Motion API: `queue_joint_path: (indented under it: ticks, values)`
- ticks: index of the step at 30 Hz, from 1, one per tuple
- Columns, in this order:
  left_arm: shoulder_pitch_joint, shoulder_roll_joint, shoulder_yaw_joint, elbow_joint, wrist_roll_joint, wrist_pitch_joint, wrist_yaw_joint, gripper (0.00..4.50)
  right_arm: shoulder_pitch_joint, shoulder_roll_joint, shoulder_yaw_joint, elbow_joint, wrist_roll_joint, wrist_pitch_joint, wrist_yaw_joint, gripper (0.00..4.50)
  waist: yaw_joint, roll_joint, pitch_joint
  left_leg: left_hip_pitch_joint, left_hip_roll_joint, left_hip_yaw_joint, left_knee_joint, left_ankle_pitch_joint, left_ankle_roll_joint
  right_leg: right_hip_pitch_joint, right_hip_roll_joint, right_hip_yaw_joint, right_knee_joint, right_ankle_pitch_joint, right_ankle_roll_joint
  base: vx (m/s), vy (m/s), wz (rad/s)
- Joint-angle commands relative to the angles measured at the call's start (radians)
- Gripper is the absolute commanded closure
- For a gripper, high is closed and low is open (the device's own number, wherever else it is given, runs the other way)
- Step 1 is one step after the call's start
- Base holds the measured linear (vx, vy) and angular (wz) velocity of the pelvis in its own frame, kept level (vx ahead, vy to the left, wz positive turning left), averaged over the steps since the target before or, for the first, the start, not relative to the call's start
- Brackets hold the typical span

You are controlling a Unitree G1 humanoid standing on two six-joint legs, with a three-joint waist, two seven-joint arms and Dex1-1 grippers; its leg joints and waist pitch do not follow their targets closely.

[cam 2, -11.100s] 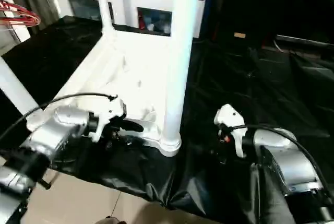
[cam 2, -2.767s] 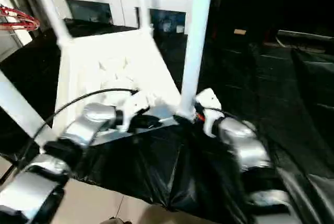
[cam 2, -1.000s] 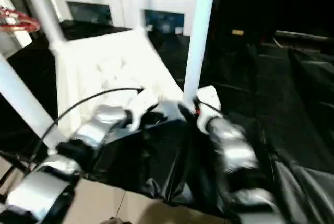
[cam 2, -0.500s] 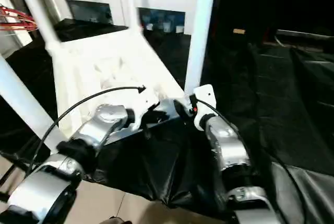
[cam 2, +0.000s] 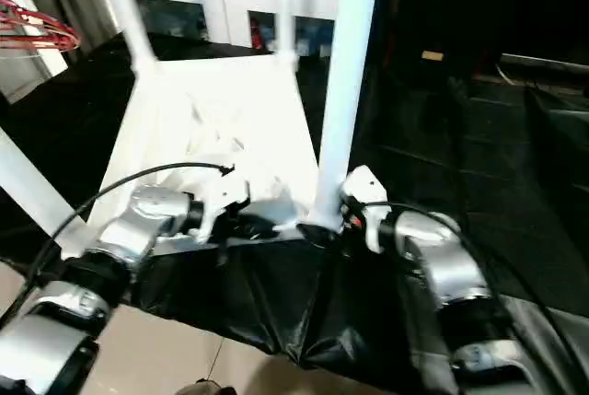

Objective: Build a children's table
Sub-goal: Rotate leg to tighten

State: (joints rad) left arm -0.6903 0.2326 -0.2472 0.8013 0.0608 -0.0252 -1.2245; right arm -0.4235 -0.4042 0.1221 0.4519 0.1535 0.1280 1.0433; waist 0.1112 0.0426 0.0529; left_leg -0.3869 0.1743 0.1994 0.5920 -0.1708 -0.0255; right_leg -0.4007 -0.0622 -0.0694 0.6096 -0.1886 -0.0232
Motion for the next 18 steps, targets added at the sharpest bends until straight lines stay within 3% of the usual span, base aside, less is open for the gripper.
queue_joint_path:
  ticks: [1, 2, 5, 8, 18]
  values:
    - [-0.004, 0.0, 0.004, -0.04, -0.04, -0.017, -0.026, 4.5, 0.005, -0.003, 0.007, -0.032, 0.014, 0.009, 0.028, 1.0, 0.0, -0.018, -0.067, 0.02, 0.066, -0.031, -0.059, -0.182, 0.088, 0.046, -0.097, 0.051, -0.085, -0.24, -0.193, 0.0, 0.0, 0.0]
    - [-0.004, 0.004, 0.004, -0.042, -0.042, -0.015, -0.032, 4.5, 0.006, -0.005, 0.008, -0.036, 0.015, 0.012, 0.034, 1.25, 0.001, -0.018, -0.067, 0.019, 0.066, -0.031, -0.059, -0.182, 0.085, 0.047, -0.098, 0.051, -0.084, -0.242, -0.192, 0.0, 0.0, 0.0]
    - [-0.004, 0.012, 0.003, -0.045, -0.043, -0.013, -0.046, 4.5, 0.013, -0.013, 0.016, -0.049, 0.014, 0.013, 0.053, 1.31, 0.003, -0.018, -0.07, 0.019, 0.066, -0.031, -0.058, -0.166, 0.085, 0.048, -0.097, 0.051, -0.081, -0.219, -0.197, 0.0, 0.0, 0.0]
    - [-0.004, 0.014, 0.003, -0.042, -0.043, -0.012, -0.052, 4.5, 0.02, -0.015, 0.022, -0.06, 0.017, 0.018, 0.063, 1.69, 0.004, -0.017, -0.07, 0.018, 0.066, -0.031, -0.057, -0.161, 0.092, 0.047, -0.097, 0.05, -0.079, -0.199, -0.203, 0.0, 0.0, 0.0]
    - [-0.007, 0.01, 0.01, -0.031, -0.039, -0.024, -0.035, 4.5, 0.037, -0.016, 0.03, -0.083, 0.02, 0.021, 0.067, 1.85, 0.005, -0.017, -0.069, 0.019, 0.066, -0.031, -0.058, -0.175, 0.082, 0.047, -0.097, 0.05, -0.083, -0.228, -0.195, 0.0, 0.0, 0.0]
